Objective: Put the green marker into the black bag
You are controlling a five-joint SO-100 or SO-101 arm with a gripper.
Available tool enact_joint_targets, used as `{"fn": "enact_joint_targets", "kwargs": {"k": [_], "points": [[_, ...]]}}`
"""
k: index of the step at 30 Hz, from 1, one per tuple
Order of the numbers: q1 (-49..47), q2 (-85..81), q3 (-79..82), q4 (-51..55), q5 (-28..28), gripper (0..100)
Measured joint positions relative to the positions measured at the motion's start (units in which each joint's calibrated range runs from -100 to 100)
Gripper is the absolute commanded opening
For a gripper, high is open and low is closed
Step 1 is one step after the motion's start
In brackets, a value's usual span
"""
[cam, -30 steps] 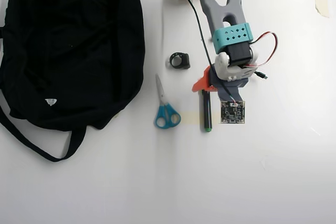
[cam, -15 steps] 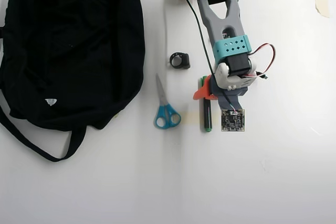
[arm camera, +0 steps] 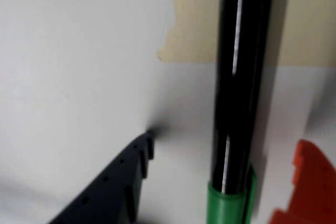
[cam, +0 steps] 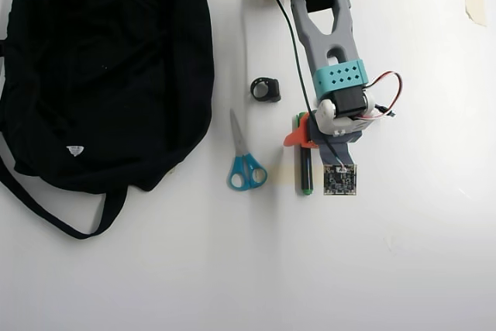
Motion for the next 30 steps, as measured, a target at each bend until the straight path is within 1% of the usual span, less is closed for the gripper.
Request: {"fn": "enact_joint_targets", "kwargs": {"k": [25, 27, 30], "points": [[1.69, 0.33, -0.08, 0.0, 0.0, 33], [1.69, 0.33, -0.08, 0.0, 0.0, 32], [1.69, 0.33, -0.08, 0.0, 0.0, 25]]}}
